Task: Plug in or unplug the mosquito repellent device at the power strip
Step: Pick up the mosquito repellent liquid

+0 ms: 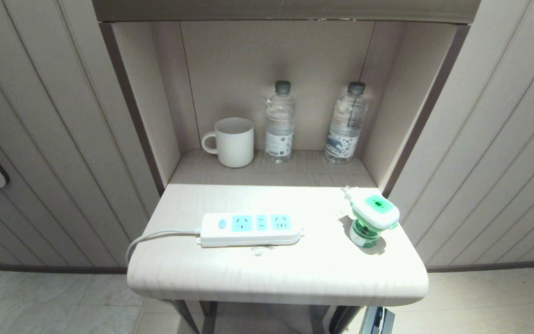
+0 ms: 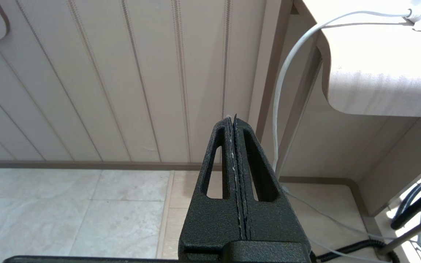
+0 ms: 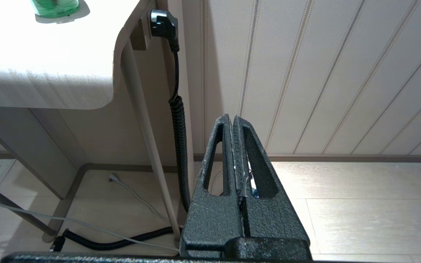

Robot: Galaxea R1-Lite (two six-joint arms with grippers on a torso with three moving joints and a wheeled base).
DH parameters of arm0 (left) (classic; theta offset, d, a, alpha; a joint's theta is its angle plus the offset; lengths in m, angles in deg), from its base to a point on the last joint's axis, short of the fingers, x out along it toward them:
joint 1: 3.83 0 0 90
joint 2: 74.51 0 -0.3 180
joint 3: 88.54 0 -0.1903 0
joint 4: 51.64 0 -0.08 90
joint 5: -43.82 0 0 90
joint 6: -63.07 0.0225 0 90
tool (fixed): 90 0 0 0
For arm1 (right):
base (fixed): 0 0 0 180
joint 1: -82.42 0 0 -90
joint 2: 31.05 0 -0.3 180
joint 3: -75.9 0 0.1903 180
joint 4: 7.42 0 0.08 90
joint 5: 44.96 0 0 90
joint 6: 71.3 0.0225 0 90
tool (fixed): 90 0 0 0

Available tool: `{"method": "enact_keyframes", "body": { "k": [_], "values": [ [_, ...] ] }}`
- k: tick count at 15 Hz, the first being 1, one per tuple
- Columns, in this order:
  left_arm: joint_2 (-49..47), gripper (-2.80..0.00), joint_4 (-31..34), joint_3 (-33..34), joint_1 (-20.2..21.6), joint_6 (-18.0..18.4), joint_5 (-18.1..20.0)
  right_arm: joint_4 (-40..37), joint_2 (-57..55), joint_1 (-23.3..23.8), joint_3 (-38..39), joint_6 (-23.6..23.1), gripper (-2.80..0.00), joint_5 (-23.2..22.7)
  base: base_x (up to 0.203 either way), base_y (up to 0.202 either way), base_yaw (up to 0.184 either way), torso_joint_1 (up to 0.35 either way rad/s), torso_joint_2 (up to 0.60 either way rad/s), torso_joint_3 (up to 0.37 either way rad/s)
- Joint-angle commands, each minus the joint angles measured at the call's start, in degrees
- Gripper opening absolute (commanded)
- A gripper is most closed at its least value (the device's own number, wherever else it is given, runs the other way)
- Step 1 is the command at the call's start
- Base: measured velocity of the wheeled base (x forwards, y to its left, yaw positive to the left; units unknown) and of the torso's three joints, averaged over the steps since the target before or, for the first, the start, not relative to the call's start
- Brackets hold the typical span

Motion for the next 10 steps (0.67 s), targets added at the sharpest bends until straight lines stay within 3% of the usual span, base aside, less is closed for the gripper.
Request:
{"method": "enact_keyframes", "body": {
  "k": [1,6,10],
  "values": [
    [-0.1,-2.80,0.0,-0.1,0.0,0.0,0.1,0.0,-0.1,0.0,0.0,-0.2,-2.80,-0.1,0.000,0.000,0.000,0.000,0.00,0.000],
    [-0.1,-2.80,0.0,-0.1,0.0,0.2,0.1,0.1,0.1,-0.2,-2.1,-0.6,-2.80,0.4,0.000,0.000,0.000,0.000,0.00,0.000],
    [-0.1,-2.80,0.0,0.1,0.0,0.3,0.1,-5.0,-8.7,-0.4,-22.3,-0.5,-2.80,-0.4,0.000,0.000,0.000,0.000,0.00,0.000]
  ]
}}
